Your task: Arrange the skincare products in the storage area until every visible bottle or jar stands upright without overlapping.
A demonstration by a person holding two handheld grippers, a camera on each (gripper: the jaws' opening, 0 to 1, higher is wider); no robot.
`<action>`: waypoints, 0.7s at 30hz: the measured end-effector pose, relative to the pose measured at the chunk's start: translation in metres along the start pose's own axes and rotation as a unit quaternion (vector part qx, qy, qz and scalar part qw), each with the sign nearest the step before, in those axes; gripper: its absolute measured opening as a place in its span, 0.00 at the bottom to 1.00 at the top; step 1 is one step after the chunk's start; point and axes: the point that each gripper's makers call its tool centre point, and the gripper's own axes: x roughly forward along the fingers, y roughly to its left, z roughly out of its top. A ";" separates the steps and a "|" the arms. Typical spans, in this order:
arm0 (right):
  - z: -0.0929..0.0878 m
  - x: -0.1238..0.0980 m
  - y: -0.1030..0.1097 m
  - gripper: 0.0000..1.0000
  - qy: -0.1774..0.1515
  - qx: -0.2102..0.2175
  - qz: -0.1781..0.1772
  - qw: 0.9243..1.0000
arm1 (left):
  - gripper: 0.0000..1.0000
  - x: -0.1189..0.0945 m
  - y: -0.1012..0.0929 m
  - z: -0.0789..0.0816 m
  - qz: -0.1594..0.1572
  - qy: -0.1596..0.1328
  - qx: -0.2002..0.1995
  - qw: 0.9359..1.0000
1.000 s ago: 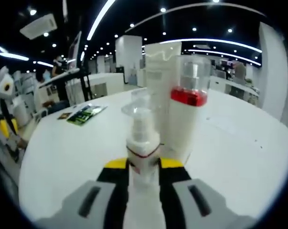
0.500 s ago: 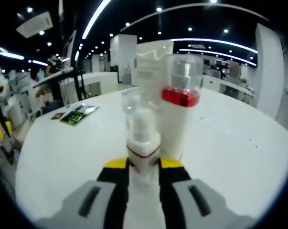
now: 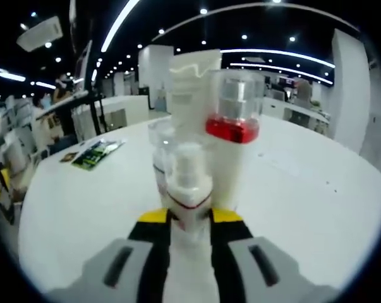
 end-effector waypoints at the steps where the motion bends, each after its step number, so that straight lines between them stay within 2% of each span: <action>1: -0.001 -0.001 0.000 0.22 0.001 0.005 -0.001 1.000 | 0.23 0.000 0.000 0.000 0.000 0.000 0.002 1.000; 11: -0.003 -0.009 -0.004 0.23 -0.003 0.040 -0.014 0.999 | 0.23 0.002 -0.002 0.001 -0.004 0.005 0.012 1.000; 21: -0.007 -0.014 -0.005 0.23 0.008 0.050 -0.023 0.998 | 0.23 0.004 -0.006 0.003 -0.012 0.001 0.014 1.000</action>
